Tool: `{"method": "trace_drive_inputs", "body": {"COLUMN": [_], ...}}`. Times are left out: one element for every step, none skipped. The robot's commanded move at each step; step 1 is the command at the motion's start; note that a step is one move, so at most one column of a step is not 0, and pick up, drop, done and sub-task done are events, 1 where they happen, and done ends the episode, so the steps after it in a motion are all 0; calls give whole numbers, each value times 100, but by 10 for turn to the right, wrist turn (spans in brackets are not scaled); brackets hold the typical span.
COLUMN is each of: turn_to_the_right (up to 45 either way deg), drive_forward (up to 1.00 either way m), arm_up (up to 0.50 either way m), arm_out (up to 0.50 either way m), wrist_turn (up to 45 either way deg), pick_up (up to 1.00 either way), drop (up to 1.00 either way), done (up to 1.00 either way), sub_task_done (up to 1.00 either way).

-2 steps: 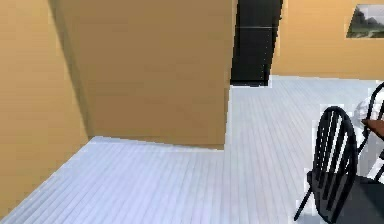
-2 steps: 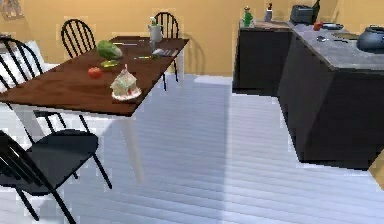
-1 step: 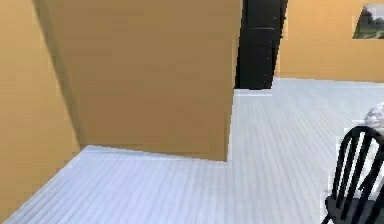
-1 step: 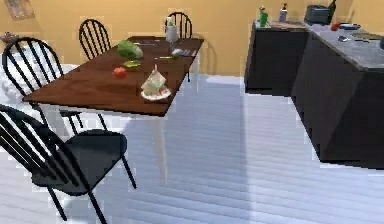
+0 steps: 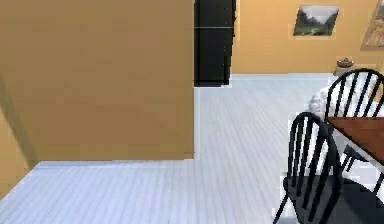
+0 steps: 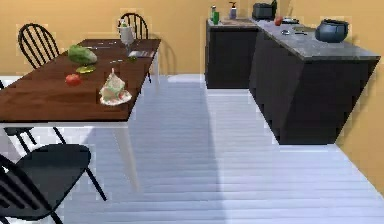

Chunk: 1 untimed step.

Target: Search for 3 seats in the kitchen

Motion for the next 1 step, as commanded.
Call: {"method": "trace_drive_inputs", "body": {"turn_to_the_right": [0], "drive_forward": [100], "arm_up": [0], "arm_out": [0], "wrist_turn": [0], "pick_up": [0], "drop": [0], "done": [0], "sub_task_done": [0]}}
